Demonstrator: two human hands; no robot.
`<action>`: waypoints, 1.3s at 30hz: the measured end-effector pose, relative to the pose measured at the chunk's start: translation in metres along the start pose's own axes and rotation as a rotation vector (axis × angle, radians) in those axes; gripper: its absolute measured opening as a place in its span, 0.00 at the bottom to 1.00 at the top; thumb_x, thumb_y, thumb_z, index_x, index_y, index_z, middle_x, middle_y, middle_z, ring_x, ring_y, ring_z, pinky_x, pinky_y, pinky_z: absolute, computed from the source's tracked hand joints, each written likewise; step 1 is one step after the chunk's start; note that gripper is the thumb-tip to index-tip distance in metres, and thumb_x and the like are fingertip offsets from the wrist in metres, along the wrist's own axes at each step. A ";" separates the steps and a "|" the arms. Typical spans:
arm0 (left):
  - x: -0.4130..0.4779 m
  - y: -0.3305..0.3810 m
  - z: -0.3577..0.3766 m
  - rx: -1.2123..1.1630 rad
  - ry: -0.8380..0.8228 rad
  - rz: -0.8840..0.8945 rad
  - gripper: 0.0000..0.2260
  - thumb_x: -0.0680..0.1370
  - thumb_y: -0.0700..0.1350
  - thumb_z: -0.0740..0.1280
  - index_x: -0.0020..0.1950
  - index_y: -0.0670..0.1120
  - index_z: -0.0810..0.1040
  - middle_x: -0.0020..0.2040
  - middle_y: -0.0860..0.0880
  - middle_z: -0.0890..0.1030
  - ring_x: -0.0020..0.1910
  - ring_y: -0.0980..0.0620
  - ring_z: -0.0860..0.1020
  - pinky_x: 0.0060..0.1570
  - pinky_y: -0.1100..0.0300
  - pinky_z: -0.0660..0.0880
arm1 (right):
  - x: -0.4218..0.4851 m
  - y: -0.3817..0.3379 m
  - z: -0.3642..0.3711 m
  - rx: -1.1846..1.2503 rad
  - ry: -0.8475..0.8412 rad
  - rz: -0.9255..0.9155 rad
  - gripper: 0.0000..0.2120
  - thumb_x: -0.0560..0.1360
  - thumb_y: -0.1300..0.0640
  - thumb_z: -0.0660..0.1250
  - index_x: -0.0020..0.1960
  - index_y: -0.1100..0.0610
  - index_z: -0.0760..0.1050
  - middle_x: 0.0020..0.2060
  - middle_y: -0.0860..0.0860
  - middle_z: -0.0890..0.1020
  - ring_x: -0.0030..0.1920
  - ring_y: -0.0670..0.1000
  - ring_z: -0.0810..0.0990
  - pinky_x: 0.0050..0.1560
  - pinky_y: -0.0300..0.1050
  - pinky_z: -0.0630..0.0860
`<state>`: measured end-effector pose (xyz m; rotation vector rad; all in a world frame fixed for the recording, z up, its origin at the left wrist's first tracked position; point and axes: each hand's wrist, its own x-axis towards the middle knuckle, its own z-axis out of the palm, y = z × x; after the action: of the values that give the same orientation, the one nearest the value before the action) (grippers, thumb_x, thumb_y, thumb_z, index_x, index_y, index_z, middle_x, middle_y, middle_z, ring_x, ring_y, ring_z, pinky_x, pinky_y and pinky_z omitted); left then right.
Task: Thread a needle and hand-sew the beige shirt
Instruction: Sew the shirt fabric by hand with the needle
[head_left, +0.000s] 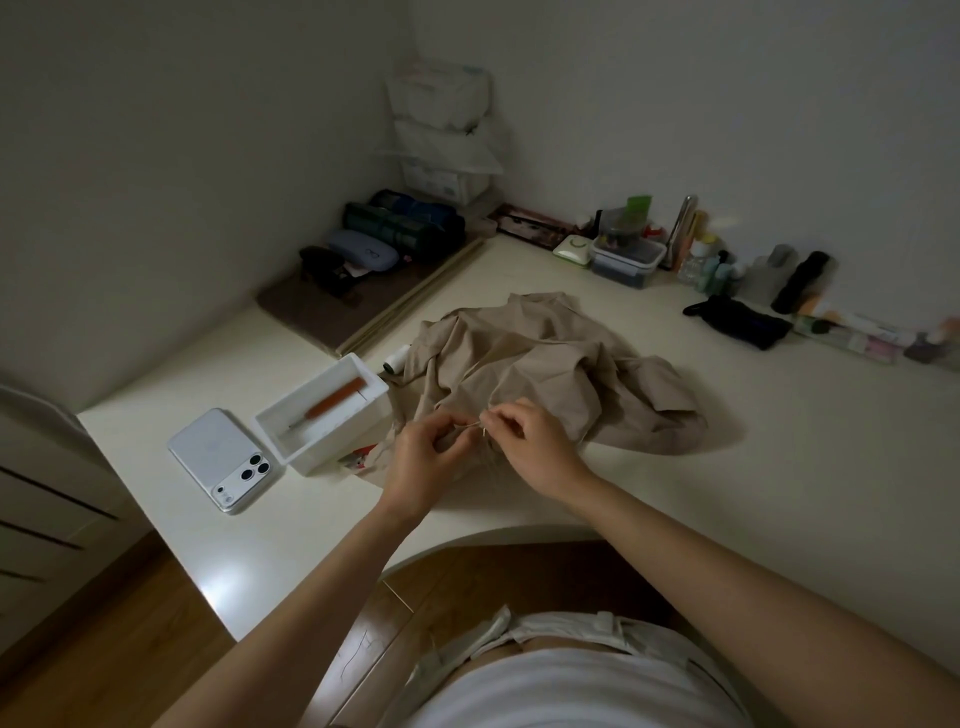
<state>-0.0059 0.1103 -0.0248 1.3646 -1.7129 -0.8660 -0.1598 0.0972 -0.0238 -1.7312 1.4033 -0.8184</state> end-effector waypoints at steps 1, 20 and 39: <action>0.000 -0.001 0.000 0.002 -0.004 0.002 0.04 0.77 0.41 0.67 0.47 0.43 0.81 0.35 0.48 0.79 0.29 0.58 0.72 0.30 0.66 0.67 | 0.000 0.000 0.001 0.058 -0.011 0.014 0.11 0.80 0.51 0.60 0.53 0.56 0.78 0.45 0.48 0.75 0.46 0.45 0.75 0.46 0.33 0.70; -0.012 -0.015 -0.018 0.403 -0.540 -0.267 0.09 0.80 0.42 0.62 0.59 0.45 0.77 0.48 0.54 0.75 0.47 0.57 0.74 0.43 0.74 0.69 | 0.017 -0.001 -0.023 0.436 0.192 0.216 0.08 0.79 0.61 0.60 0.42 0.57 0.74 0.40 0.49 0.81 0.46 0.49 0.80 0.51 0.40 0.77; 0.005 0.041 -0.014 -0.471 -0.238 -0.130 0.11 0.79 0.45 0.58 0.48 0.43 0.79 0.31 0.46 0.68 0.30 0.55 0.68 0.33 0.67 0.67 | 0.025 0.044 -0.031 0.558 0.363 0.489 0.07 0.82 0.61 0.55 0.46 0.59 0.70 0.36 0.53 0.73 0.35 0.47 0.76 0.37 0.37 0.77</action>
<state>-0.0130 0.1125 0.0184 1.0899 -1.4687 -1.4490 -0.2036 0.0624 -0.0449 -0.7987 1.5490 -1.1378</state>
